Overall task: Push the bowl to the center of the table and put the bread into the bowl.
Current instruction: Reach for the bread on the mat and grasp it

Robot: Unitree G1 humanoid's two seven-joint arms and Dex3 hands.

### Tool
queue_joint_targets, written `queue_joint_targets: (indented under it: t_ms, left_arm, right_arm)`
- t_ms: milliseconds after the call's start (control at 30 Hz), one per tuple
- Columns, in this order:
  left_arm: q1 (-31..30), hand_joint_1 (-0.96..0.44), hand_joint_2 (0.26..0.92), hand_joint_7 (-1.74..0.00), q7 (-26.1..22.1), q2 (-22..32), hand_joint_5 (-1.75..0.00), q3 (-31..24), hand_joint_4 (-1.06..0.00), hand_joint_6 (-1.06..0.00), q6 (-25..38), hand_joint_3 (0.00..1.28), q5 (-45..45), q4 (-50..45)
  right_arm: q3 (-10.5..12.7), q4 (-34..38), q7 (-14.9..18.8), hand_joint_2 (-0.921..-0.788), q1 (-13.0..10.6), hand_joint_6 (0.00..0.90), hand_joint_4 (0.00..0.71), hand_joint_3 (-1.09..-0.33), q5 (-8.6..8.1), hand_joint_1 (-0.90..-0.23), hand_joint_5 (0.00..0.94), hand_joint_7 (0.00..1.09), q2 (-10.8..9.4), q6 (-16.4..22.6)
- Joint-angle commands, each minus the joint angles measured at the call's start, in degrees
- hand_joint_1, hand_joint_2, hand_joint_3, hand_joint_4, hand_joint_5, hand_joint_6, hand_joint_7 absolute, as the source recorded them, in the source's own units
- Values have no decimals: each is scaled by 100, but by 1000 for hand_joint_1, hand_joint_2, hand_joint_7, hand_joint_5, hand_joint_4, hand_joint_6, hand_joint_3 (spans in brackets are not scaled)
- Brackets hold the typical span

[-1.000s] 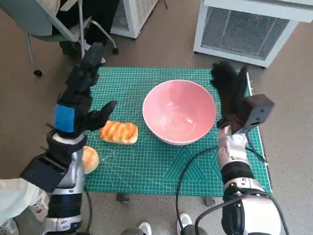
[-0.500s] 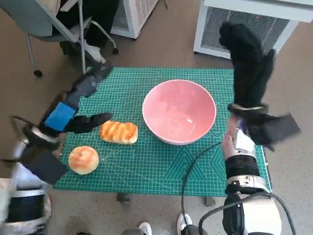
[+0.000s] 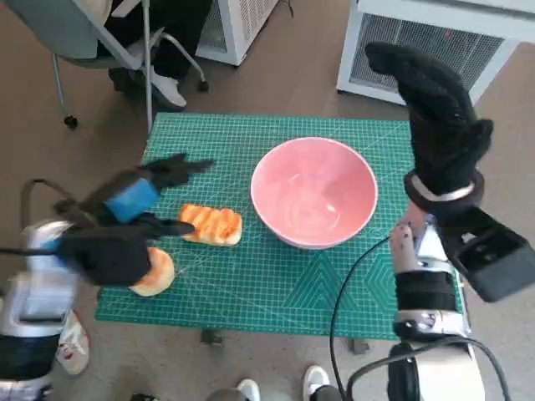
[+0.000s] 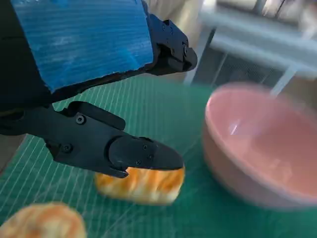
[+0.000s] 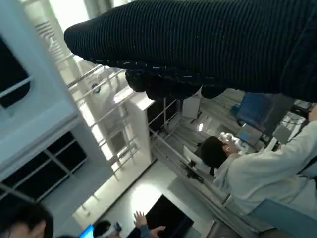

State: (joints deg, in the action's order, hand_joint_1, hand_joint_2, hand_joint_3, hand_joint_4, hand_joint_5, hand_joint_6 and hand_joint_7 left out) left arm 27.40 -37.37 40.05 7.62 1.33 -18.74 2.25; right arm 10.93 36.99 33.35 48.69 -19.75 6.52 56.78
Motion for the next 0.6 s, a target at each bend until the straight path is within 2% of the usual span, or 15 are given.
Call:
queue_joint_targets:
  t_ms: [33,100,333,600]
  left_arm:
    - [398,-410,821,-37,-198,-129,-6,430,-216,-405,298,0,-293,411]
    - [521,-380,793,-46,-287,-175,-15,581,-243,-430,433,0,-391,557]
    - [987,-354,791,-29,-591,-375,-3,1245,-234,-412,943,14,-986,1226]
    - [1208,-333,789,-25,-594,-636,-1,1561,-229,-411,1169,7,-1214,1820]
  right_arm:
    - [-79,-369,-177,-921,-329,-1,267,-850,156,-595,29,670,67,-157]
    - [-97,-459,-214,-921,-378,-1,261,-853,164,-593,27,660,81,-204]
    - [-121,-628,-318,-921,-481,-1,250,-859,171,-594,25,652,102,-322]
    - [-130,-649,-380,-921,-515,-1,240,-857,171,-599,23,654,136,-344]
